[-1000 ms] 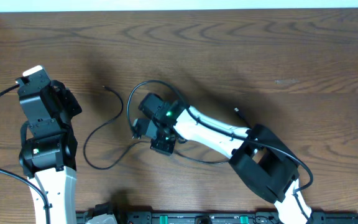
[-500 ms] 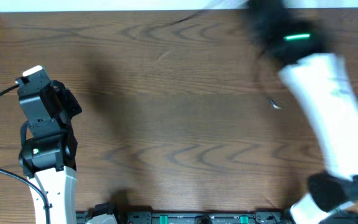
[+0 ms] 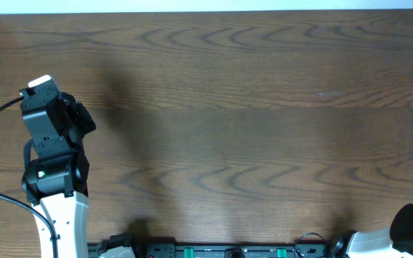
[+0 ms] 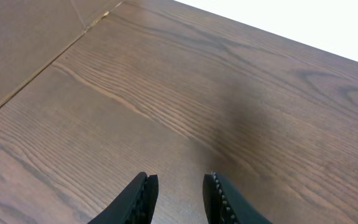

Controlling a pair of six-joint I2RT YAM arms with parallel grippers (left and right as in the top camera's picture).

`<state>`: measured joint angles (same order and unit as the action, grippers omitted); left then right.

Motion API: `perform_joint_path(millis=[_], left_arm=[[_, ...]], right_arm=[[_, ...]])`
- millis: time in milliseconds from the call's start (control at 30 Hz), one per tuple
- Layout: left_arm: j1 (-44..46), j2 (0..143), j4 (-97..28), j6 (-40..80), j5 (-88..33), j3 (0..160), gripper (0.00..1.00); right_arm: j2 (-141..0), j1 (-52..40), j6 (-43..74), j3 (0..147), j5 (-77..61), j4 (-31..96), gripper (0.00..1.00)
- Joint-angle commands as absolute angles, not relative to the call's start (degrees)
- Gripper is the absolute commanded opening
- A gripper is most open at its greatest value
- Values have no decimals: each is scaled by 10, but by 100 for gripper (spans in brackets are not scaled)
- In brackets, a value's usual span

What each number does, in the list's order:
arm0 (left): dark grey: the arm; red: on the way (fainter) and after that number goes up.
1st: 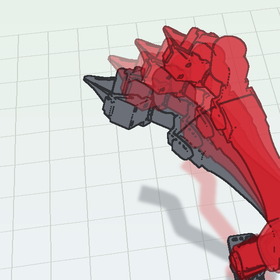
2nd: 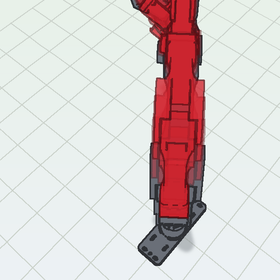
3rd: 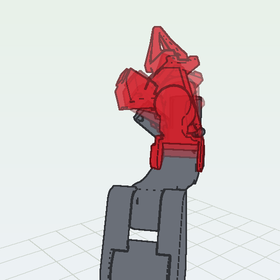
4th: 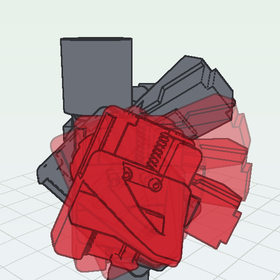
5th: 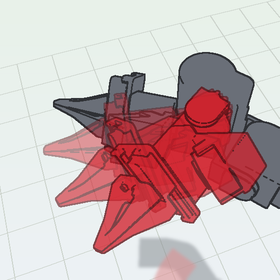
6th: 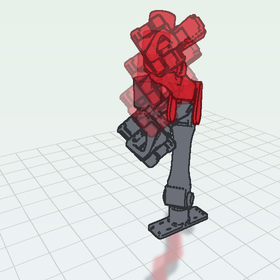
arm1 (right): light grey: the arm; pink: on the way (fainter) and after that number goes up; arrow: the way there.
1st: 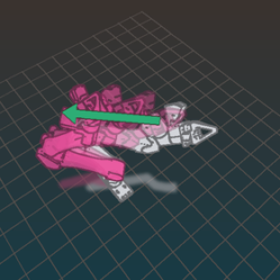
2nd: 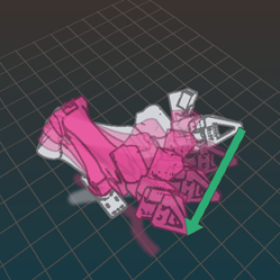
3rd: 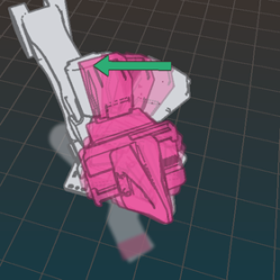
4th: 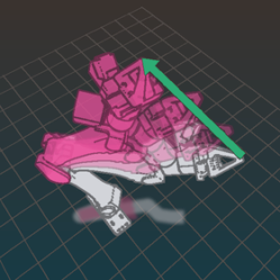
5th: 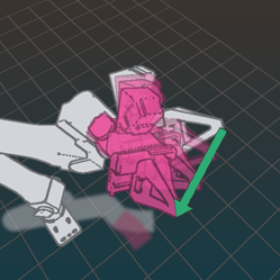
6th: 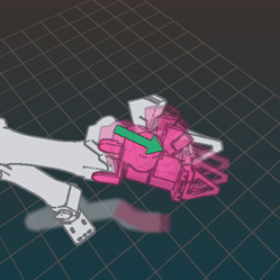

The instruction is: Untangle cables

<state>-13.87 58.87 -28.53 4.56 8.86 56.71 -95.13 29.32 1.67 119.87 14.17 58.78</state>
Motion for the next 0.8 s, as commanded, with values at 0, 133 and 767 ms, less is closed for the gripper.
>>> perform_joint_path(millis=[0,133,767], left_arm=[[-142,584,-288,52,81,564,30],[-142,584,-289,52,81,564,30],[-142,584,-300,50,81,564,29]], right_arm=[[-965,312,60,1190,51,587,1],[-986,333,60,1188,56,562,1],[-1122,463,177,1188,95,417,1]])
